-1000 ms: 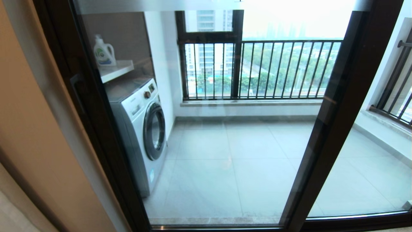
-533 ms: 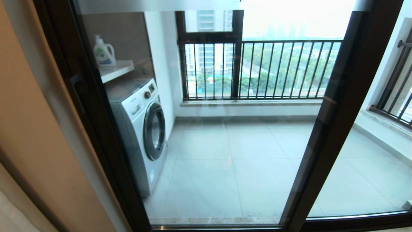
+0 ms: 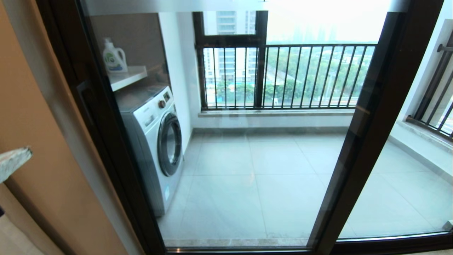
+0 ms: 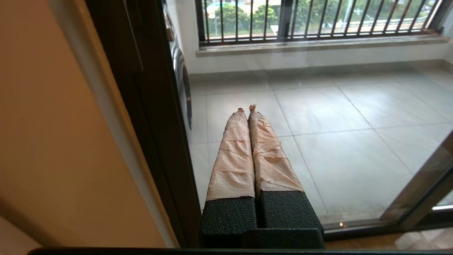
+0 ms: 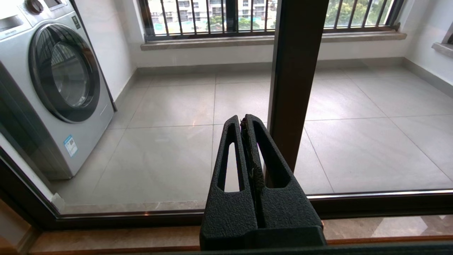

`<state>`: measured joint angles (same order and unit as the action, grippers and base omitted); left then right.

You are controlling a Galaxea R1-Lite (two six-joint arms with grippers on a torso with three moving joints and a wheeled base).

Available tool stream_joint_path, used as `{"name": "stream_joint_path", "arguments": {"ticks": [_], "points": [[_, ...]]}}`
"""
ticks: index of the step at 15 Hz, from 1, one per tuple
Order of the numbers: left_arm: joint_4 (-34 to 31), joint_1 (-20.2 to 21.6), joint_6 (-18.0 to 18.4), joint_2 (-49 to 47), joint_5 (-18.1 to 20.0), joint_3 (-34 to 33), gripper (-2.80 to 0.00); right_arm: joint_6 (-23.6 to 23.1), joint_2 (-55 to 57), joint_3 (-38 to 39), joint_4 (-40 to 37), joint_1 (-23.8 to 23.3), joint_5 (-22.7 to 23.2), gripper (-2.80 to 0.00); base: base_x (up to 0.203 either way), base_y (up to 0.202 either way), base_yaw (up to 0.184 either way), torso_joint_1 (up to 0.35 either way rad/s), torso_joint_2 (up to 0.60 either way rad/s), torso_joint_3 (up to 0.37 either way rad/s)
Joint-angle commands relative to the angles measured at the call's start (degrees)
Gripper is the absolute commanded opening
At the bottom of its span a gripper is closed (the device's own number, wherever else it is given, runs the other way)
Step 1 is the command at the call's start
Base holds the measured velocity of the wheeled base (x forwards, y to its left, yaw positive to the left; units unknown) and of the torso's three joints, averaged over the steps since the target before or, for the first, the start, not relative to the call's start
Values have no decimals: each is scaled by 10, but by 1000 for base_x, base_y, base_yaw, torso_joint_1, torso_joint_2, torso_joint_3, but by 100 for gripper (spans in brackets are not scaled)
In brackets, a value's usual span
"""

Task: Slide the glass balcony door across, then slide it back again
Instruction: Open the slid door

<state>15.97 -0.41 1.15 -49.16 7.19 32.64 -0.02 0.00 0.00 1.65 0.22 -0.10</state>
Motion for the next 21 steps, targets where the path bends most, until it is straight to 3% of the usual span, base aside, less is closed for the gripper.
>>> {"name": "stream_joint_path", "arguments": {"ticks": [1,4,6,11,14,21], "points": [[56,1,3,-182,-15,71,-280,-1,-1,5,0,0,0,-280,0,0,0,0,0,0],[105,10,9,-290,-44,174,-280,-1,-1,5,0,0,0,-280,0,0,0,0,0,0],[115,43,30,-342,-44,204,-280,-1,-1,5,0,0,0,-280,0,0,0,0,0,0],[119,148,43,-364,53,216,-280,-1,-1,5,0,0,0,-280,0,0,0,0,0,0],[119,159,43,-393,68,240,-280,-1,-1,5,0,0,0,-280,0,0,0,0,0,0],[119,165,45,-502,62,320,-280,-1,-1,5,0,0,0,-280,0,0,0,0,0,0]]}}
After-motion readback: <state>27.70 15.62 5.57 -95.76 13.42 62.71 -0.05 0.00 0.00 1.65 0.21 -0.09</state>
